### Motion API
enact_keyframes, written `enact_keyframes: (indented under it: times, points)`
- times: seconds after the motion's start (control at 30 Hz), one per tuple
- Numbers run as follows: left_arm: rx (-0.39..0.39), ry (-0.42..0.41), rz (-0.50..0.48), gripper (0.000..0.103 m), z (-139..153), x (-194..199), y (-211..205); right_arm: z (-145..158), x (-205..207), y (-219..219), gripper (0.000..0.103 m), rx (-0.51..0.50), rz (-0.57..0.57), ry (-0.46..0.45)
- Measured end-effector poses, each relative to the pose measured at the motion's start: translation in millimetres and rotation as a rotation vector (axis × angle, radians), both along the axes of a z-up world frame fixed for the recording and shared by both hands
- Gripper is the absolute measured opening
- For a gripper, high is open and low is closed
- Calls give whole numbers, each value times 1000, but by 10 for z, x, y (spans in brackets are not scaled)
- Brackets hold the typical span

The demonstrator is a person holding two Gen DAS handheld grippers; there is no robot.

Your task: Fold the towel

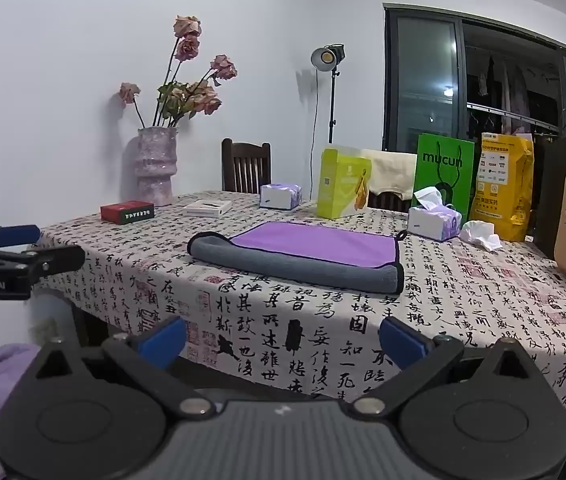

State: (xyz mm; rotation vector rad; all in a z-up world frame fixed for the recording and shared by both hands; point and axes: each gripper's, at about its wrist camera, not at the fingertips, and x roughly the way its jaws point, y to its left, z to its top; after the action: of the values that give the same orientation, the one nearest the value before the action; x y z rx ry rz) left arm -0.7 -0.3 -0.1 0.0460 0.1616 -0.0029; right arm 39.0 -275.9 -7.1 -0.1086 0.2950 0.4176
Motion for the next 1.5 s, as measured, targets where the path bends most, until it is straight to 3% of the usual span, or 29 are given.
enact_keyframes:
  times: [0.5,1.5]
  points:
    - [-5,4,-18,103,-34,8,-70,-19,92,-110,103,37,-10,16]
    - [-6,7,-25,103,-29,25,-27,-46,70,-47,103,17,-22,4]
